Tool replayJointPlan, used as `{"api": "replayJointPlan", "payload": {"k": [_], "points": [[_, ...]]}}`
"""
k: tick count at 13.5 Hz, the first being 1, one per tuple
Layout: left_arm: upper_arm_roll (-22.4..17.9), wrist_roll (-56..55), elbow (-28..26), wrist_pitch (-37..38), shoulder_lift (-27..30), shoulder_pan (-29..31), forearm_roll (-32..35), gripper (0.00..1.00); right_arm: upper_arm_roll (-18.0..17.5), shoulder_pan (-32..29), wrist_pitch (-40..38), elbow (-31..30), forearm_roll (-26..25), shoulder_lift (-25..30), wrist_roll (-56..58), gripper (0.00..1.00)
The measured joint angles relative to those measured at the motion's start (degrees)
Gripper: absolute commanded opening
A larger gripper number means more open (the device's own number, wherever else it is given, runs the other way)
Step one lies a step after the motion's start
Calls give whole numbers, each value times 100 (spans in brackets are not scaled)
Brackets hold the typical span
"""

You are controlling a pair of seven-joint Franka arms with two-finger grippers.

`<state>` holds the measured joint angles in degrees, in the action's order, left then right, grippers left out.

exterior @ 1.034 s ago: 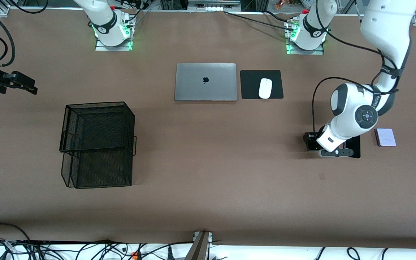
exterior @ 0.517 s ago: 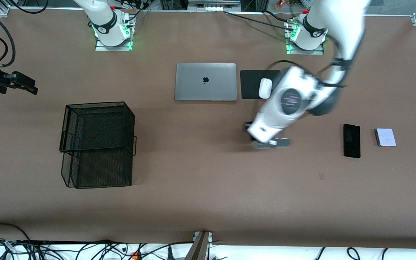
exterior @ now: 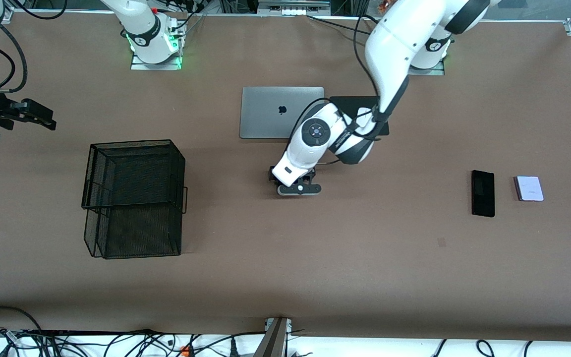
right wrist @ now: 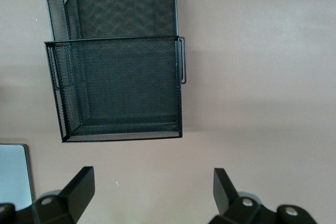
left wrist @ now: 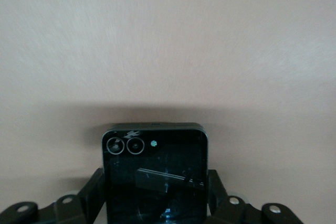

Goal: Place phones with both arms
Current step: 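Carry the flip phone with the left gripper toward the right gripper, then grasp the flip phone with the right gripper while the left gripper reaches the black phone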

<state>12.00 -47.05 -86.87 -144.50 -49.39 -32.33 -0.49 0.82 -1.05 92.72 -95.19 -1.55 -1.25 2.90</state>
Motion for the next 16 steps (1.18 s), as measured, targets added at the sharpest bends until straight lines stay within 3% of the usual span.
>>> {"api": "replayJointPlan", "payload": {"k": [4,6,9,13,16], "points": [[-61,-379,175,479,204,58,0,100,-11,211,103,-4,6,-115,-2,100],[-154,-405,286,1491,591,252,1,100,-16,449,262,-2,12,-215,-84,100],[-213,-242,324,3207,1257,1040,10,100,-34,1011,382,66,24,-502,-604,100],[-244,1319,313,4854,1549,2365,148,100,-69,2198,691,684,37,-1388,-2121,100],[-253,3014,247,5109,1523,3309,760,100,-85,3233,1258,1453,53,-2430,-3712,100]]}}
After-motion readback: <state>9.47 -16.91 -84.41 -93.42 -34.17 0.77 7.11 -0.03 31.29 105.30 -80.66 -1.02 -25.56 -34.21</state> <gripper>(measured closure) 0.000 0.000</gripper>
